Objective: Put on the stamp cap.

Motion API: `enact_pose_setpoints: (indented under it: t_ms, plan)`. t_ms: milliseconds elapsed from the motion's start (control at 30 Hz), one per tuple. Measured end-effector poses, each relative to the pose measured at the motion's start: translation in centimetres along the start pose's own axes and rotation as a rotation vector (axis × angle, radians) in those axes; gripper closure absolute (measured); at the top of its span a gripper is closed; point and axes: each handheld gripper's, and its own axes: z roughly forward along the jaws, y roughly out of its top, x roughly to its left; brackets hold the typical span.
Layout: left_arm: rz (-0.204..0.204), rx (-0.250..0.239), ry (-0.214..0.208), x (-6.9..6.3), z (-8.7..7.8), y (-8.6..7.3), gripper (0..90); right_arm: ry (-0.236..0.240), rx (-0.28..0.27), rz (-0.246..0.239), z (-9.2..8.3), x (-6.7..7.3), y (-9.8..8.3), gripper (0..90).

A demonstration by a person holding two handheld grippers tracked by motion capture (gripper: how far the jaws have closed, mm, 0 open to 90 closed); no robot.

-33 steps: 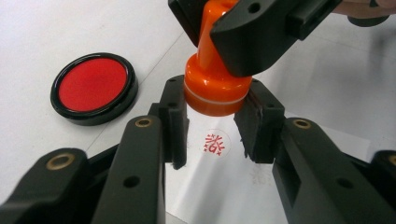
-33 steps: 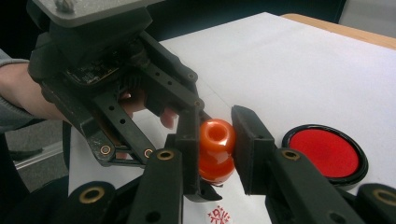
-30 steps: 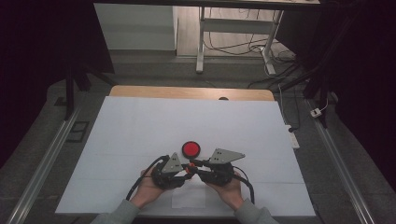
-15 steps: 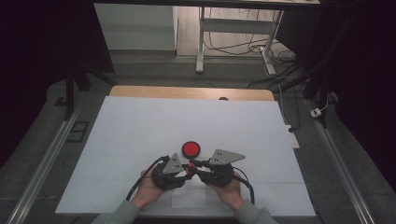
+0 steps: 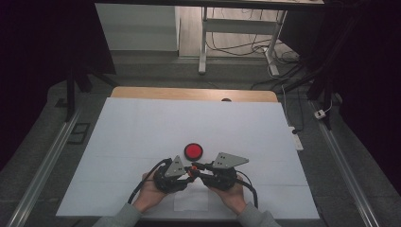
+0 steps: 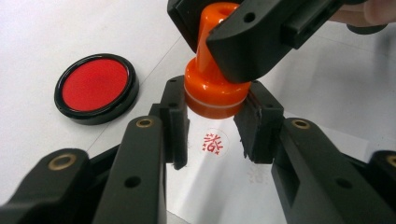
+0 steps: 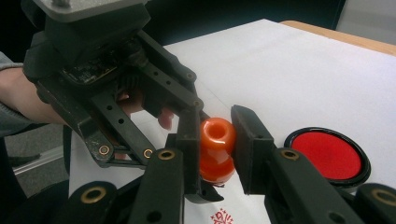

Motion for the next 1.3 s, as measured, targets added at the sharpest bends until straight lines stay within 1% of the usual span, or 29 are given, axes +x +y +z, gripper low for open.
enact_pose_setpoints:
  t_ms: [100,167,267,333,433,633,867,1067,1167,1300]
  plan:
    - [0.001,0.01,-0.001,-0.01,0.11,-0.04,65.2,-0.004,-0.002,0.001,0.07,0.06,-0.2,72.8]
    - [-0.003,0.01,-0.002,-0.02,0.17,-0.08,65.2,-0.001,-0.007,0.016,0.1,-0.02,-0.42,72.8]
    - [-0.021,-0.017,-0.017,0.1,0.12,-0.11,65.0,0.006,-0.008,0.024,-0.03,-0.2,-0.27,72.7]
    - [-0.016,-0.024,-0.016,0.18,0.15,-0.15,64.9,0.005,-0.002,0.014,-0.13,-0.2,-0.02,72.6]
    - [-0.024,-0.027,-0.019,0.2,0.31,-0.27,64.6,-0.007,0.007,-0.001,-0.05,-0.1,0.04,72.5]
    - [-0.033,-0.039,-0.022,0.31,0.29,-0.33,62.6,-0.015,-0.005,-0.011,-0.1,-0.01,0.13,72.4]
    - [-0.034,-0.038,-0.023,0.33,0.42,-0.4,54.6,-0.018,-0.004,-0.022,-0.08,0.14,0.19,72.4]
    - [-0.049,-0.037,-0.011,0.51,0.37,-0.45,41.1,-0.026,-0.012,-0.019,-0.33,-0.07,0.25,72.4]
    - [-0.061,-0.025,-0.01,0.71,0.25,-0.57,34.5,-0.032,-0.018,-0.019,-0.5,-0.2,0.3,72.4]
    - [-0.072,-0.025,-0.004,0.92,-0.05,-0.76,31.0,-0.039,-0.023,-0.017,-0.76,-0.41,0.41,72.4]
